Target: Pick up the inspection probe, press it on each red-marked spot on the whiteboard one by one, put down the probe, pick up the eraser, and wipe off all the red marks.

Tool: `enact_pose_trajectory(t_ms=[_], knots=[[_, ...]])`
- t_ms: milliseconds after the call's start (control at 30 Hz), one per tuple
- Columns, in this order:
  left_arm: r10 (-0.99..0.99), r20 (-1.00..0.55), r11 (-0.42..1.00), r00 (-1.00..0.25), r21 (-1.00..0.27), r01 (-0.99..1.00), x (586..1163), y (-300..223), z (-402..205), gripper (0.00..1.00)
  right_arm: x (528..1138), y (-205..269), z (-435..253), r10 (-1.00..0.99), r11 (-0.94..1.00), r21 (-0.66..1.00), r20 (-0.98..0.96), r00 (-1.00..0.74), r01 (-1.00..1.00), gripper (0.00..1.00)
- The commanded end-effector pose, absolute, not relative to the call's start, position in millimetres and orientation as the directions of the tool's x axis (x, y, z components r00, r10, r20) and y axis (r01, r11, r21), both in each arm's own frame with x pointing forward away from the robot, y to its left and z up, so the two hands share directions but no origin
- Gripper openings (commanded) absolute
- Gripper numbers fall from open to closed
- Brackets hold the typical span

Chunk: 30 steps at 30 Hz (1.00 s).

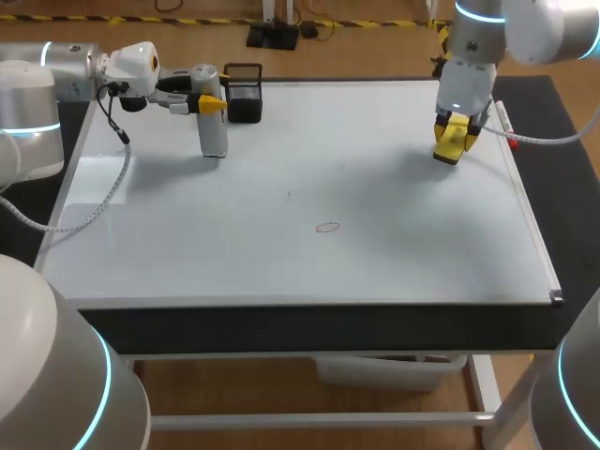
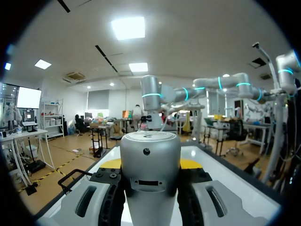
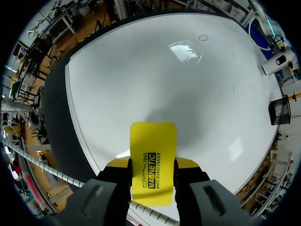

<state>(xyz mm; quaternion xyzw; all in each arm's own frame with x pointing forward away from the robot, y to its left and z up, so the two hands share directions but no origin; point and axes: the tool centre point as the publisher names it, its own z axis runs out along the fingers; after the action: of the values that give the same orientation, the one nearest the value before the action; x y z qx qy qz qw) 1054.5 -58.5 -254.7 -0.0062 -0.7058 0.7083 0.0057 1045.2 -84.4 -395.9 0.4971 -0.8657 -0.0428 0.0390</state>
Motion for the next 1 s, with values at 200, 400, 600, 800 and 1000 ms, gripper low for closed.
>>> enact_pose_trajectory(t_ms=[200, 400, 600, 800, 1000], knots=[[0.016, -0.001, -0.002, -1.0, -1.0, 0.001, 1054.2, -58.7, -253.0, 0.0, 1046.2, -85.0, -395.2, -0.865, 0.5, 0.112, 0.028, -0.501, -0.859, 0.0], [0.025, 0.002, 0.0, -1.0, -1.0, -0.002, 1050.5, -61.1, -253.3, 0.0, 1046.2, -85.0, -395.2, -0.865, 0.5, 0.112, 0.028, -0.501, -0.859, 0.0], [0.09, -0.012, 0.004, -0.996, -1.0, 0.012, 1025.4, -79.5, -249.5, 0.0, 1046.2, -85.0, -395.2, -0.865, 0.5, 0.112, 0.028, -0.501, -0.859, 0.0], [0.178, -0.022, -0.029, -0.984, -0.999, 0.017, 991.5, -100.1, -245.0, 0.0, 1046.2, -85.0, -395.2, -0.865, 0.5, 0.112, 0.028, -0.501, -0.859, 0.0], [0.277, -0.015, -0.046, -0.961, -0.999, 0.003, 958.4, -126.5, -246.9, 0.0, 1046.2, -85.0, -395.2, -0.865, 0.5, 0.112, 0.028, -0.501, -0.859, 0.0]])
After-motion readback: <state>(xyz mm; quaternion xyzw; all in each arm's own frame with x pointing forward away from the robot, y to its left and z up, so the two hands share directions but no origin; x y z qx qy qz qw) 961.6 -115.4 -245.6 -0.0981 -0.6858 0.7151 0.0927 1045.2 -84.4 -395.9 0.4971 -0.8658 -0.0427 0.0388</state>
